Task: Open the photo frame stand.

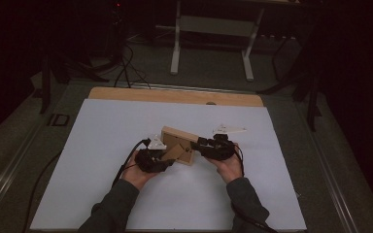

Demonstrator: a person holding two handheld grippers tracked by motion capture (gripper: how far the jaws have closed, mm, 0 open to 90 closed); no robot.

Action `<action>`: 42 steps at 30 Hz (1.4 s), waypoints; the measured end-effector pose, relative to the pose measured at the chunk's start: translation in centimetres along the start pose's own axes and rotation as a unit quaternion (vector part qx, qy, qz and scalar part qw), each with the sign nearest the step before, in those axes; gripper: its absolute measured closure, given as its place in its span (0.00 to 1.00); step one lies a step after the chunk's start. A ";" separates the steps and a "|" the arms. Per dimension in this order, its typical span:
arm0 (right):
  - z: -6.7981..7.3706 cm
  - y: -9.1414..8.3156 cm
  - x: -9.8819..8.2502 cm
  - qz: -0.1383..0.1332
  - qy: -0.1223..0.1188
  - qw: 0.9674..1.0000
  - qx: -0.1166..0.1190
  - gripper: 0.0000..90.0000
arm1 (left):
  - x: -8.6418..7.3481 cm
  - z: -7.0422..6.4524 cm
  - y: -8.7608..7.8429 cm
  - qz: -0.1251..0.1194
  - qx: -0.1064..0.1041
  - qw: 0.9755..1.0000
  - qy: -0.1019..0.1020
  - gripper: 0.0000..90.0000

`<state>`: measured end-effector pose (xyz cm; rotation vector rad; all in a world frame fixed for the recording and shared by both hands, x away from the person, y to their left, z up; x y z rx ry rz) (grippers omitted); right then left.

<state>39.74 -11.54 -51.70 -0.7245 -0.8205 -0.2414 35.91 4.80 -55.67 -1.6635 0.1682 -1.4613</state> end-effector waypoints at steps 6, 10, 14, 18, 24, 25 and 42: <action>0.3 -0.1 0.0 -0.004 -0.031 0.999 -0.022 0.68 | -0.1 0.1 0.1 0.005 -0.001 1.000 0.001 0.73; 0.4 -0.2 -0.2 -0.004 -0.035 0.999 -0.017 0.68 | 0.0 0.1 -0.3 -0.002 -0.006 1.000 -0.004 0.68; 0.5 -0.2 -0.3 -0.005 -0.037 0.999 -0.015 0.68 | 0.1 0.1 -0.5 -0.009 -0.013 1.000 -0.006 0.64; 0.6 -0.3 -0.3 -0.005 -0.035 0.999 -0.013 0.68 | 0.1 0.3 -0.6 -0.014 -0.014 1.000 -0.009 0.63; 0.7 -0.4 -0.5 -0.005 -0.037 0.999 -0.007 0.68 | 0.5 0.6 -1.0 -0.021 -0.011 1.000 -0.015 0.65; 0.7 -0.4 -0.5 -0.005 -0.038 0.999 -0.007 0.68 | 0.5 0.6 -1.0 -0.020 -0.010 1.000 -0.012 0.66; 1.3 -0.5 -1.2 -0.001 -0.044 0.999 -0.004 0.67 | 0.4 0.3 -1.2 -0.003 -0.002 1.000 0.004 0.85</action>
Point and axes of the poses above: each handheld gripper's, and its own axes: y roughly forward along the jaws, x roughly out of its top, z roughly to its left, the point moved 7 cm from there along y, roughly forward along the jaws, and after that the axes turned 15 degrees about y, right-handed, at the moved point
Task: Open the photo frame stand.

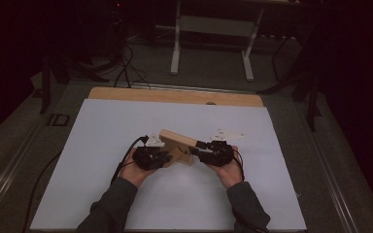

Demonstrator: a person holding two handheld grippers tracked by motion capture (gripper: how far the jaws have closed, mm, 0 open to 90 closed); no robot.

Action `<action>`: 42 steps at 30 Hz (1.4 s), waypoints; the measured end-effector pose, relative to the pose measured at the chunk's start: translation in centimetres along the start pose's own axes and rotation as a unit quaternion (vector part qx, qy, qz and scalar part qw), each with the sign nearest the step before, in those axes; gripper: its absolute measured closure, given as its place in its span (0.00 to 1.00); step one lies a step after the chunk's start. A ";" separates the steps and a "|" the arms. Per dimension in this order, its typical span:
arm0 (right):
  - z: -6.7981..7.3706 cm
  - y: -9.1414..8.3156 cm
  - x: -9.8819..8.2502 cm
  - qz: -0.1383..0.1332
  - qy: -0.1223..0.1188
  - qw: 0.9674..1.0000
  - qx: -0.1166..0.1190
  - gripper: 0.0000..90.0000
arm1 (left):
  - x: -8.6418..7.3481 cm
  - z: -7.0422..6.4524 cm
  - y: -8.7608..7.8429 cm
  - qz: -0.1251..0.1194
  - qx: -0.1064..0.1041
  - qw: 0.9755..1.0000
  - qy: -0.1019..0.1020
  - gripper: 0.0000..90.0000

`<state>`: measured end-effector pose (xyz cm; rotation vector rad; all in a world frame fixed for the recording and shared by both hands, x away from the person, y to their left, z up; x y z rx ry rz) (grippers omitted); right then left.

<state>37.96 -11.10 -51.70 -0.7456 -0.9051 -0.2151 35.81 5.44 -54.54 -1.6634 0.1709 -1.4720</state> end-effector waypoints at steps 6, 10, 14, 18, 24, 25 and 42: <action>0.2 0.0 -0.5 0.002 -0.009 1.000 -0.003 0.67 | -0.3 -0.2 0.0 -0.001 -0.006 1.000 -0.003 0.86; 0.3 0.0 -0.7 0.002 -0.010 1.000 -0.004 0.67 | -0.3 -0.2 0.0 -0.003 -0.008 1.000 -0.003 0.87; 0.2 0.1 -0.5 0.008 -0.013 1.000 -0.001 0.65 | -0.3 -0.3 -0.1 -0.006 -0.012 1.000 -0.001 0.88; 0.3 0.6 -0.2 0.011 -0.019 1.000 0.001 0.60 | -0.3 -0.4 0.0 -0.006 -0.012 1.000 -0.001 0.88; 0.6 1.2 0.2 0.012 -0.027 1.000 0.001 0.59 | -0.3 -0.4 0.0 -0.006 -0.011 1.000 0.000 0.88; 0.7 1.2 0.2 0.011 -0.029 1.000 -0.001 0.59 | -0.3 -0.4 0.0 -0.006 -0.011 1.000 0.000 0.88; 1.3 0.9 -0.3 0.000 -0.075 0.997 -0.032 0.62 | -0.4 -0.5 0.1 0.002 0.005 1.000 0.018 0.87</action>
Point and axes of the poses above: each handheld gripper's, and its own axes: y roughly forward along the jaws, x roughly out of its top, z roughly to its left, the point moved 7 cm from there along y, roughly forward along the jaws, and after that the axes turned 15 degrees about y, right-handed, at the moved point
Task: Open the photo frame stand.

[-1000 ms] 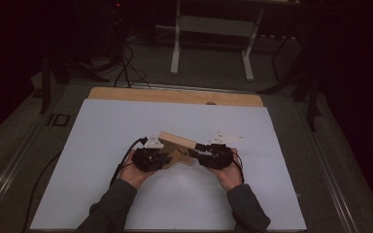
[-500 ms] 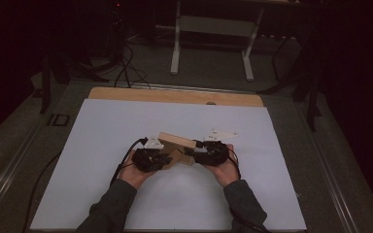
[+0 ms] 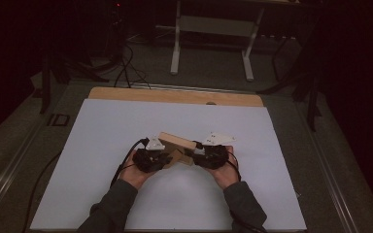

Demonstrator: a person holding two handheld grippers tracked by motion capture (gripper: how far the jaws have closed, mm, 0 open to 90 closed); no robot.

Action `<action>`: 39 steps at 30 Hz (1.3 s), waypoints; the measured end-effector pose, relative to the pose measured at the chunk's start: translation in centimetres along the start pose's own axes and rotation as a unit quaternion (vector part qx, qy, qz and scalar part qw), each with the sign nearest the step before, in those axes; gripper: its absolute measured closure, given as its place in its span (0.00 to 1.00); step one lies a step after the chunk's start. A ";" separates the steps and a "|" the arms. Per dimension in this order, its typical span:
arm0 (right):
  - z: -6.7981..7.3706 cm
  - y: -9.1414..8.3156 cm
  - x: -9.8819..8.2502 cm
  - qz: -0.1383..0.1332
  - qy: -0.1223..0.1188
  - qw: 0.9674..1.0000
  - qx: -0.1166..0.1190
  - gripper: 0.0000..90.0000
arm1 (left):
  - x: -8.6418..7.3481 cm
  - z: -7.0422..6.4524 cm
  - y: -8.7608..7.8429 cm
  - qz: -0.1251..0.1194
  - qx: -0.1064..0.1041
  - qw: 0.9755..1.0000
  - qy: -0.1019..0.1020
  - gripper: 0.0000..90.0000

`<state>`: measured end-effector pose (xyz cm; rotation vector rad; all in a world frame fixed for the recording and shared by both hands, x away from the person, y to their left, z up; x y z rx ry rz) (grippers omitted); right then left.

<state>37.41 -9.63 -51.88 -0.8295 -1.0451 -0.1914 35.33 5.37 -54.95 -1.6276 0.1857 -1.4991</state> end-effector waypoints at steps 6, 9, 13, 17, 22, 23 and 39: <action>0.6 -0.3 -0.2 0.004 -0.023 1.000 0.000 0.62 | -0.4 -0.4 -0.1 -0.008 -0.009 1.000 -0.010 0.88; 1.1 -0.5 -0.4 0.002 -0.030 1.000 0.000 0.61 | -0.7 -0.6 -0.2 -0.011 -0.013 1.000 -0.013 0.88; 1.4 -0.6 -0.6 0.004 -0.038 0.999 -0.002 0.60 | -0.9 -0.7 -0.3 -0.011 -0.017 1.000 -0.014 0.87; 1.6 -0.6 -0.8 0.006 -0.035 0.999 0.006 0.59 | -1.1 -0.8 -0.3 -0.014 -0.020 1.000 -0.019 0.86; 1.9 -0.6 -1.1 0.013 -0.033 0.999 0.016 0.56 | -1.4 -0.9 -0.3 -0.015 -0.025 0.999 -0.025 0.85; 1.9 -0.6 -1.1 0.012 -0.031 0.999 0.019 0.56 | -1.5 -0.9 -0.4 -0.014 -0.026 0.999 -0.024 0.85; 2.5 -0.5 -1.8 0.021 -0.031 0.999 0.029 0.50 | -2.1 -1.4 -0.4 -0.017 -0.033 0.999 -0.037 0.84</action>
Point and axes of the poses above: each handheld gripper's, and its own axes: y roughly forward along the jaws, x roughly out of its top, z roughly to its left, the point moved 7 cm from there along y, roughly forward along the jaws, and after that the axes turned 15 degrees about y, right-handed, at the moved point
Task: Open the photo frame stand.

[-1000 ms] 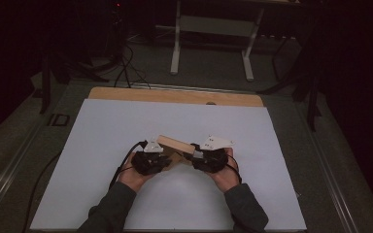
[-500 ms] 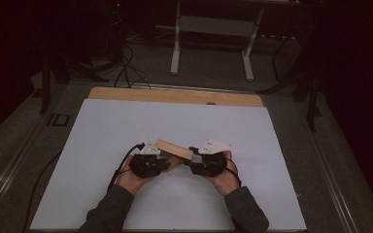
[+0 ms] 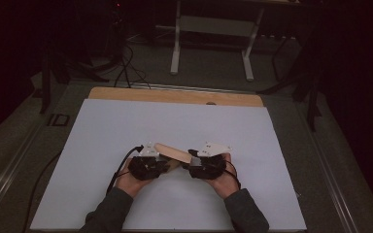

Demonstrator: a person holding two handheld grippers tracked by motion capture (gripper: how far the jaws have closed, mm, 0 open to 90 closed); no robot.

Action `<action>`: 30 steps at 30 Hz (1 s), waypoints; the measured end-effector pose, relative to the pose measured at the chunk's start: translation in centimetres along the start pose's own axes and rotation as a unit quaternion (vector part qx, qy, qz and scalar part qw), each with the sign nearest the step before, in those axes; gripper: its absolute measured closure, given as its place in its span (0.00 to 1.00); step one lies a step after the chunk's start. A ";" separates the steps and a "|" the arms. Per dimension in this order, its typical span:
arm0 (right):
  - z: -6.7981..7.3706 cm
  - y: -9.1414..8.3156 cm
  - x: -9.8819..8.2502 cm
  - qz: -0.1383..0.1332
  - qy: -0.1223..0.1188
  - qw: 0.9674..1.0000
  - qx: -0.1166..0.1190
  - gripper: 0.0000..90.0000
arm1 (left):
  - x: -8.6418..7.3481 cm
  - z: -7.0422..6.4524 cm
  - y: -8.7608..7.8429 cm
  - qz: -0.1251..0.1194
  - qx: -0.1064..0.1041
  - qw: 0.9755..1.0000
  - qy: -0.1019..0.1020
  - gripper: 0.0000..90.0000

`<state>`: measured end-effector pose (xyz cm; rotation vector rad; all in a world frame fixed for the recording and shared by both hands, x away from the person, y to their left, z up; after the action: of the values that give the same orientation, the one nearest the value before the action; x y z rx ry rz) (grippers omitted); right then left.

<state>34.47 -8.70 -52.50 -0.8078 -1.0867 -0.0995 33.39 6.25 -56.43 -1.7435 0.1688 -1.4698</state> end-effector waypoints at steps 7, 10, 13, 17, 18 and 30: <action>0.1 0.0 -0.1 0.002 -0.001 1.000 -0.003 0.50 | -0.1 -0.1 -0.1 -0.002 -0.007 1.000 -0.002 0.81; 0.0 0.0 -0.1 0.002 0.000 1.000 -0.003 0.50 | -0.2 -0.2 -0.1 -0.002 -0.008 1.000 -0.004 0.80; 0.0 0.0 -0.1 0.003 0.002 1.000 -0.003 0.50 | -0.2 -0.2 -0.1 -0.005 -0.012 1.000 -0.006 0.77; -0.2 0.1 -0.2 0.006 0.008 1.000 -0.001 0.48 | -0.2 0.1 -0.4 -0.006 -0.003 1.000 -0.009 0.68; -0.3 0.1 -0.3 0.008 0.010 1.000 -0.002 0.47 | -0.2 0.1 -0.5 -0.008 -0.001 1.000 -0.012 0.66; -0.7 -0.1 -0.7 0.017 0.020 1.000 0.002 0.38 | -0.7 0.5 -1.5 -0.018 0.010 1.000 -0.016 0.63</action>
<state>34.56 -9.46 -53.17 -0.8177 -1.0337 -0.0840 33.00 7.91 -55.97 -1.7616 0.1060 -1.4625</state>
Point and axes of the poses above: each handheld gripper's, and its own axes: y roughly forward along the jaws, x roughly out of its top, z roughly to its left, the point moved 7 cm from there along y, roughly forward along the jaws, and after that the axes turned 15 degrees about y, right-handed, at the moved point
